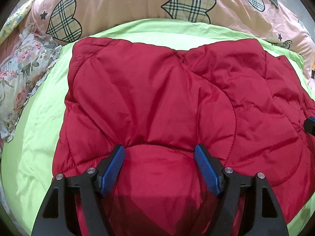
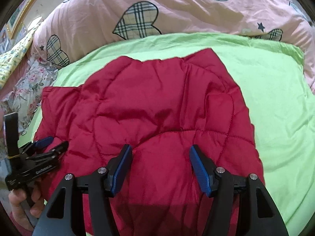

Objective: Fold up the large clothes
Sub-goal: 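Press and smooth the folded jacket flat with both open grippers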

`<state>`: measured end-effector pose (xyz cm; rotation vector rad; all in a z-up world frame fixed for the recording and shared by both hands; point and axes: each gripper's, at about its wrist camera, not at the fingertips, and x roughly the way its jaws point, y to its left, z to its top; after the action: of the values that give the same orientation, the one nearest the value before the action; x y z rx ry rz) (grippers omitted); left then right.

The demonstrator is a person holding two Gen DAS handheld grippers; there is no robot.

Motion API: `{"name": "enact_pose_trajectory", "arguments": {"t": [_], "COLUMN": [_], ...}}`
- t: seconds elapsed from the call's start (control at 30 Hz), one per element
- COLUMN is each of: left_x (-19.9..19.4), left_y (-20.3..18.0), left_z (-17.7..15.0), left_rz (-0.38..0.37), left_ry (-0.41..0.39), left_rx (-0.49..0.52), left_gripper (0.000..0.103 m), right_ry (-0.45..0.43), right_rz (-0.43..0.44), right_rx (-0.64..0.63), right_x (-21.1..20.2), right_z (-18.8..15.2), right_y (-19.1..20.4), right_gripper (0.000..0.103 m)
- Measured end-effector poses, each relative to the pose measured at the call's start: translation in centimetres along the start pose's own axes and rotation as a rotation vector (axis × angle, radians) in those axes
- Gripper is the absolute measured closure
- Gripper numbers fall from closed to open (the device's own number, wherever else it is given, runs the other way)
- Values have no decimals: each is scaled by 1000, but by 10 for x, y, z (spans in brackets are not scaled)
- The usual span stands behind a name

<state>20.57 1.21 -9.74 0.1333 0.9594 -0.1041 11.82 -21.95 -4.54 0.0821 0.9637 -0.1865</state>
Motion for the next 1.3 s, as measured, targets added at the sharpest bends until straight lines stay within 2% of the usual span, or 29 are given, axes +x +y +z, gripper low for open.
{"name": "enact_pose_trajectory", "arguments": {"t": [0.23,0.37,0.47,0.5,0.53,0.6,0.67,0.7,0.77,0.87,1.0,1.07,1.17,1.23,1.3], "left_x": [0,-6,-27,-38,-44,-51,-41,-28,-15,-13,-11,-12,-12,-12,-12], "left_y": [-1,1,5,9,11,16,17,18,18,16,14,14,14,16,14], "left_z": [-1,0,-3,-5,-7,-9,-9,-9,-11,-11,-11,-10,-11,-11,-10], "left_rz": [-1,-2,-2,0,9,65,91,87,69,71,72,74,76,73,71], "left_ry": [1,0,-26,-54,-73,-97,-68,-29,-1,-9,-12,-12,-12,-13,-14], "left_rx": [2,-7,-23,-37,-46,-58,-56,-57,-62,-59,-59,-60,-60,-56,-54], "left_gripper": [28,29,29,28,21,18,18,18,17,17,17,17,17,17,17], "right_ry": [7,28,36,35,33,30,26,26,31,39,-32,-51,-16,55,56], "right_rz": [-32,-71,-40,-42,-48,-54,-54,-55,-56,-57,-70,-49,-67,-93,-59], "right_rx": [-81,-68,-24,-25,-30,-33,-29,-27,-25,-23,-67,-75,-91,-77,-45], "right_x": [10,29,33,32,32,31,31,32,31,19,-11,-15,1,27,42], "right_z": [-1,-3,-3,-3,-3,-4,-4,-4,-4,-1,3,8,13,11,7], "right_y": [18,2,-9,-9,-8,-8,-10,-10,-9,-6,4,7,8,1,-11], "right_gripper": [40,37,37,37,37,37,37,37,37,37,35,35,35,35,35]}}
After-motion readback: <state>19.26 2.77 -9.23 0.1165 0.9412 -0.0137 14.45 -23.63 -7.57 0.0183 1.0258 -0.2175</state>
